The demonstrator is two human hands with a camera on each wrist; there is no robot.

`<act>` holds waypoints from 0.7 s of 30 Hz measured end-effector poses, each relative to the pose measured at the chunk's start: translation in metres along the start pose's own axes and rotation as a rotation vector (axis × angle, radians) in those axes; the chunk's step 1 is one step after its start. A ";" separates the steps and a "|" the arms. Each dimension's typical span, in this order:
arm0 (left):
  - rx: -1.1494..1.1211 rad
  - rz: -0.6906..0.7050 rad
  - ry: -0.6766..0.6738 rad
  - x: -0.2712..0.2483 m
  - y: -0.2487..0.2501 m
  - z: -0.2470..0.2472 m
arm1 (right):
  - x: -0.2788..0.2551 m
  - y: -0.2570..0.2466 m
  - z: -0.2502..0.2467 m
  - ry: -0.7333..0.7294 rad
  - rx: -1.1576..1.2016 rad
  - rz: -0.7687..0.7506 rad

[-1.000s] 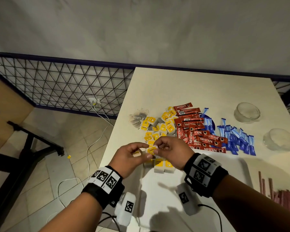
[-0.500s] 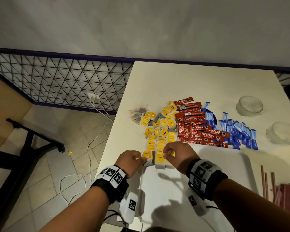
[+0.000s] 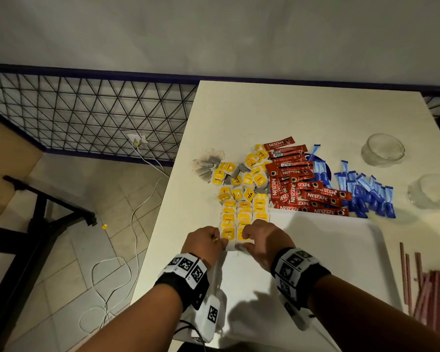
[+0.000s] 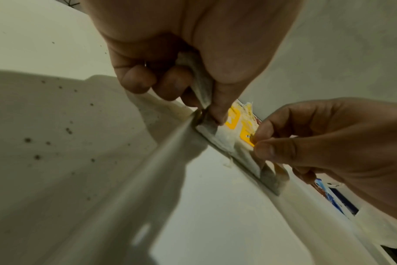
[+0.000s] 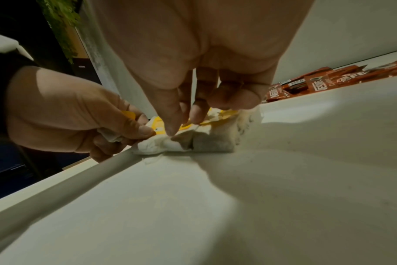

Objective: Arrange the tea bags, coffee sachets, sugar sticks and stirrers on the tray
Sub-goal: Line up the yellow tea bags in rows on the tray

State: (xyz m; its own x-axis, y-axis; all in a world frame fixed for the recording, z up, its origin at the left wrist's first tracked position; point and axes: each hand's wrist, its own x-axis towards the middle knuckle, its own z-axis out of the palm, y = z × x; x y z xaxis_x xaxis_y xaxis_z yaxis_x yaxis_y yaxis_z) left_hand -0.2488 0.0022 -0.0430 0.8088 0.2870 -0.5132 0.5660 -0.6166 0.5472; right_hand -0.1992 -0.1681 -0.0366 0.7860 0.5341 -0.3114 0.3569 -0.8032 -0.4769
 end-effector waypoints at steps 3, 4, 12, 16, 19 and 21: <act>0.000 -0.016 0.032 0.001 0.000 0.002 | 0.003 -0.001 0.000 -0.011 -0.023 0.003; -0.007 -0.027 0.042 0.002 0.000 0.002 | 0.003 -0.002 0.000 -0.010 -0.024 0.004; 0.000 -0.043 0.048 0.005 0.000 0.004 | 0.003 -0.001 0.005 0.020 0.006 -0.007; -0.207 -0.008 0.101 -0.003 -0.001 -0.006 | 0.001 -0.001 -0.002 0.051 0.055 -0.042; -0.664 -0.004 -0.060 -0.015 0.007 -0.019 | 0.001 -0.005 -0.017 0.100 0.222 -0.055; -1.043 -0.101 -0.255 -0.022 0.017 -0.028 | -0.001 -0.013 -0.029 0.099 0.338 -0.056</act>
State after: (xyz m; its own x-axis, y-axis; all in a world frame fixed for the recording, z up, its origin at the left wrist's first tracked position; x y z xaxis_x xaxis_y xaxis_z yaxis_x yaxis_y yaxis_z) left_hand -0.2520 0.0062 -0.0038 0.7618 0.0658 -0.6445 0.5828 0.3649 0.7261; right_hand -0.1896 -0.1659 -0.0059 0.8208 0.5334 -0.2043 0.2263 -0.6321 -0.7411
